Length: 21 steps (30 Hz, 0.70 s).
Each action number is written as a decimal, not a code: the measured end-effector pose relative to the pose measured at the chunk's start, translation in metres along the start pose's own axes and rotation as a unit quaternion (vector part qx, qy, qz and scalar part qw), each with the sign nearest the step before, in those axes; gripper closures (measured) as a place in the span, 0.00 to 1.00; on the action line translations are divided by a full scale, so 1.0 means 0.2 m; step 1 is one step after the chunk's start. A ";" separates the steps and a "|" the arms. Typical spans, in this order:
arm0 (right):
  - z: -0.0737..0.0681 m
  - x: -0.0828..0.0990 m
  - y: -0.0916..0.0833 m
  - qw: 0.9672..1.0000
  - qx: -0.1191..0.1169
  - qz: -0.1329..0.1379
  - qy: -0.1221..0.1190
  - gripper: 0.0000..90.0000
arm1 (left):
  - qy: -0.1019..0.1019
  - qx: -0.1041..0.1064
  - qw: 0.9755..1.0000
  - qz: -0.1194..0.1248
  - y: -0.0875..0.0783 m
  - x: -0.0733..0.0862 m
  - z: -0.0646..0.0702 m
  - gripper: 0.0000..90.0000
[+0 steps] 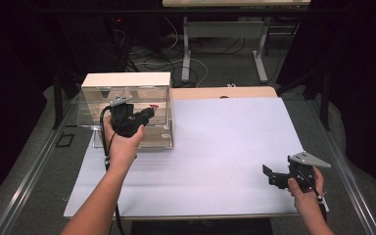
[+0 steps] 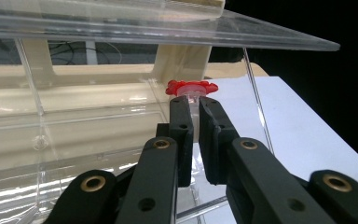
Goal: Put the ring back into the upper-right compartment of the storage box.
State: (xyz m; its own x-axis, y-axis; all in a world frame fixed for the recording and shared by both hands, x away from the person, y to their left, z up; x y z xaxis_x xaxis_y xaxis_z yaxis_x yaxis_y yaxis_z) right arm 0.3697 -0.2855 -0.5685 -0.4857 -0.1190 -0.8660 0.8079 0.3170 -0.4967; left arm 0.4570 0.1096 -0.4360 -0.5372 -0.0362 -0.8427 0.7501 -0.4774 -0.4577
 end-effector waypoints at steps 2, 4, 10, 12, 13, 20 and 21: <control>0.00 0.00 0.00 1.000 0.003 0.003 0.002 0.00 | 0.000 -0.002 1.000 0.000 0.00 0.00 -0.01 0.94; 0.00 0.00 0.00 1.000 0.002 0.004 0.002 0.00 | -0.002 -0.003 1.000 -0.001 0.01 0.00 -0.01 0.94; 0.00 0.00 0.00 1.000 0.000 0.001 0.000 0.00 | -0.005 -0.005 1.000 0.002 0.00 0.00 -0.04 0.90; 0.00 0.00 0.00 1.000 0.003 0.001 0.001 0.00 | -0.008 -0.002 1.000 0.006 -0.01 0.00 -0.03 0.89; 0.00 0.00 0.00 1.000 0.003 0.001 0.001 0.00 | -0.011 0.001 1.000 0.007 -0.01 0.00 -0.03 0.87; 0.00 0.00 0.00 1.000 0.002 0.002 -0.001 0.00 | -0.005 0.015 1.000 0.010 -0.05 0.02 -0.01 0.77; 0.00 0.00 0.00 1.000 0.002 0.000 0.000 0.00 | -0.004 0.016 1.000 0.012 -0.06 0.02 -0.01 0.75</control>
State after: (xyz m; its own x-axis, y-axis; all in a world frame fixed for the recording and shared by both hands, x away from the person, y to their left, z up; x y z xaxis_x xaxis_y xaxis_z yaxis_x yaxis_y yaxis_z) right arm 0.3693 -0.2857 -0.5686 -0.4862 -0.1197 -0.8656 0.8090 0.3127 -0.4977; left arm 0.4475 0.1163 -0.4341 -0.5223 -0.0556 -0.8510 0.7507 -0.5034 -0.4278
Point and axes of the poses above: each handheld gripper's, and its own axes: y roughly forward along the jaws, x roughly out of its underside, z roughly to its right, the point moved 10 cm from there along y, roughly forward along the jaws, and after that the axes turned 1 degree about -y, right-handed, at the moved point
